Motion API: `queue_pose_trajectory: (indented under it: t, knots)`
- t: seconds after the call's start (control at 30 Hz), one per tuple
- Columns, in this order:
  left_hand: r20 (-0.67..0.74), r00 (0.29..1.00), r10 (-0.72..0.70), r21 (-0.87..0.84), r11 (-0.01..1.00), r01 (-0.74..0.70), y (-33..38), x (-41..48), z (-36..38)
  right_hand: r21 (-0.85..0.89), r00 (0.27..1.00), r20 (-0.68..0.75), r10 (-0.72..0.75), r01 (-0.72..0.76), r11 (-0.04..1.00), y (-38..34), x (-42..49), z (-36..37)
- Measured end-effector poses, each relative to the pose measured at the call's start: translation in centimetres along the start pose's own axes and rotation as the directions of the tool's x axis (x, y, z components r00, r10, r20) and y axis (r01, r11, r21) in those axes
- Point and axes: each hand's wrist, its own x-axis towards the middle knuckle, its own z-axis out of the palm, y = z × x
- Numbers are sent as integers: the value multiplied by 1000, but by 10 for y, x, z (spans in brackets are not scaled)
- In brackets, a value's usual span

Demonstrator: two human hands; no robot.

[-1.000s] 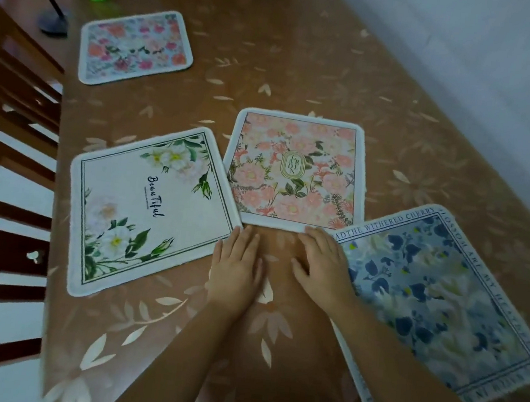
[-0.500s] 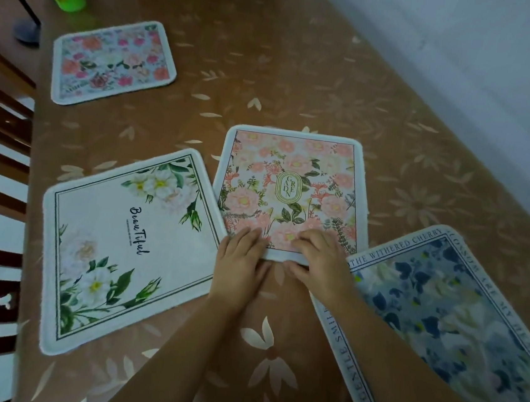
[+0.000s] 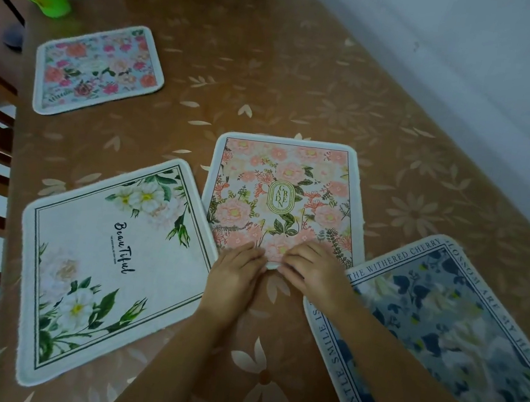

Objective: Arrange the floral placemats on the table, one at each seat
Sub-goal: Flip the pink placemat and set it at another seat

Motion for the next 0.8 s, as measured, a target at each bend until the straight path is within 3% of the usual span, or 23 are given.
queue_pose_trajectory:
  t: [0.2, 0.43, 0.8]
  knots:
    - [20, 987, -160, -84, 983, 162, 8, 29, -4, 65, 994, 19, 110, -111, 992, 0, 14, -5]
    - [133, 977, -168, -162, 969, 189, 2, 38, 2, 64, 993, 14, 119, -119, 991, -2, 21, -11]
    - [55, 970, -235, -285, 928, 241, 17, 50, -1, 20, 985, -13, 172, -172, 985, -2, 24, -21]
